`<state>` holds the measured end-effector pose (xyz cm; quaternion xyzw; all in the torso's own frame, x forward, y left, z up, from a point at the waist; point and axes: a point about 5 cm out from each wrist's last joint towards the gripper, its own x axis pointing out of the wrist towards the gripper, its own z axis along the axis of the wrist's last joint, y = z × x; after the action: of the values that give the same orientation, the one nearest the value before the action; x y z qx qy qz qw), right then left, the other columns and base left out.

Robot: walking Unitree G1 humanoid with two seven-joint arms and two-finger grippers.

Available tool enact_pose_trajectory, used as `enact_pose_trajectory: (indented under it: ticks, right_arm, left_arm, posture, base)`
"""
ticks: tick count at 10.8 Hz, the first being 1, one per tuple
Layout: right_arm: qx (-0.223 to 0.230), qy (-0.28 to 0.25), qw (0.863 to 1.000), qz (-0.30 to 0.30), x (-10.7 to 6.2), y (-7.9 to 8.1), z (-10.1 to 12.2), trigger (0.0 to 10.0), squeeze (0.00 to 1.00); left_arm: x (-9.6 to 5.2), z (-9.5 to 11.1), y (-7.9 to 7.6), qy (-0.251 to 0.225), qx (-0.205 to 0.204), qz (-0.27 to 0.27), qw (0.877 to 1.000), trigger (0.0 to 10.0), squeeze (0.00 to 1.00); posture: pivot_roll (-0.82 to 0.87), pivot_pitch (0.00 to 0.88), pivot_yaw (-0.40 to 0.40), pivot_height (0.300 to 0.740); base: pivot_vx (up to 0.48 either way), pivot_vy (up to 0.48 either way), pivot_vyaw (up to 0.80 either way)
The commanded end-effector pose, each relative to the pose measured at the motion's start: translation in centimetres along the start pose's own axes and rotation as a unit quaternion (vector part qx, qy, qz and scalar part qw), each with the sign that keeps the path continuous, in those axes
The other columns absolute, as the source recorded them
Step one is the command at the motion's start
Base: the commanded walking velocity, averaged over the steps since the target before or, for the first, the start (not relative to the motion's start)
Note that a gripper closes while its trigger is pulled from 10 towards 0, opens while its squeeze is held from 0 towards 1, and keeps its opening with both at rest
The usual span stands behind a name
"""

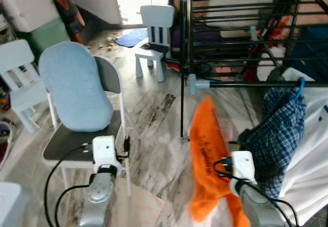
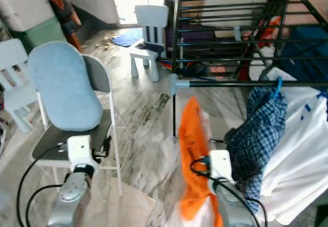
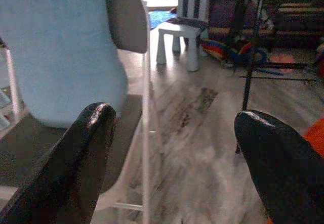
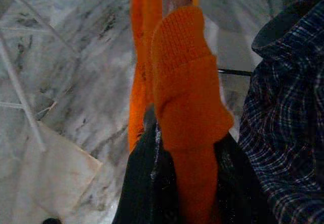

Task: Hang hanger

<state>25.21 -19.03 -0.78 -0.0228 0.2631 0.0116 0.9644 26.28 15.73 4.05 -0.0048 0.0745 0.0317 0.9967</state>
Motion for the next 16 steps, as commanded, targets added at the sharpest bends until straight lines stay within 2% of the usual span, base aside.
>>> enact_pose_trajectory:
  ticks: [1,4,9,12,16]
  right_arm:
    - [0.008,-0.017,1.000,0.014,0.2,0.8,0.9,10.0,0.00]
    - [-0.008,0.002,0.999,0.043,0.1,0.9,0.3,10.0,0.00]
    - [0.003,-0.007,0.998,0.063,1.1,2.5,1.4,10.0,0.00]
    - [0.006,-0.009,0.998,0.057,1.3,2.6,1.4,10.0,0.00]
    - [0.007,-0.002,0.999,0.051,1.1,2.4,0.7,10.0,0.00]
  left_arm:
    - [0.2,0.1,0.5,0.001,0.002,0.005,1.000,10.0,0.00]
    - [-0.4,0.0,1.5,0.000,0.001,0.030,1.000,10.0,0.00]
    - [-0.5,0.3,2.9,0.003,0.006,0.050,0.999,10.0,0.00]
    - [-0.4,0.3,2.5,0.009,0.007,0.041,0.999,10.0,0.00]
    - [-0.4,0.3,2.5,0.015,0.007,0.038,0.999,10.0,0.00]
  posture:
    - [-0.08,0.000,0.082,0.740]
    - [-0.05,0.000,0.059,0.740]
    - [0.01,0.000,0.059,0.740]
    - [0.00,0.000,0.083,0.740]
    - [-0.01,0.000,0.088,0.740]
  base:
    - [0.000,-0.247,0.00]
    - [0.000,0.000,0.00]
    - [0.000,0.000,0.00]
    - [0.000,0.000,0.00]
    - [-0.258,0.000,0.00]
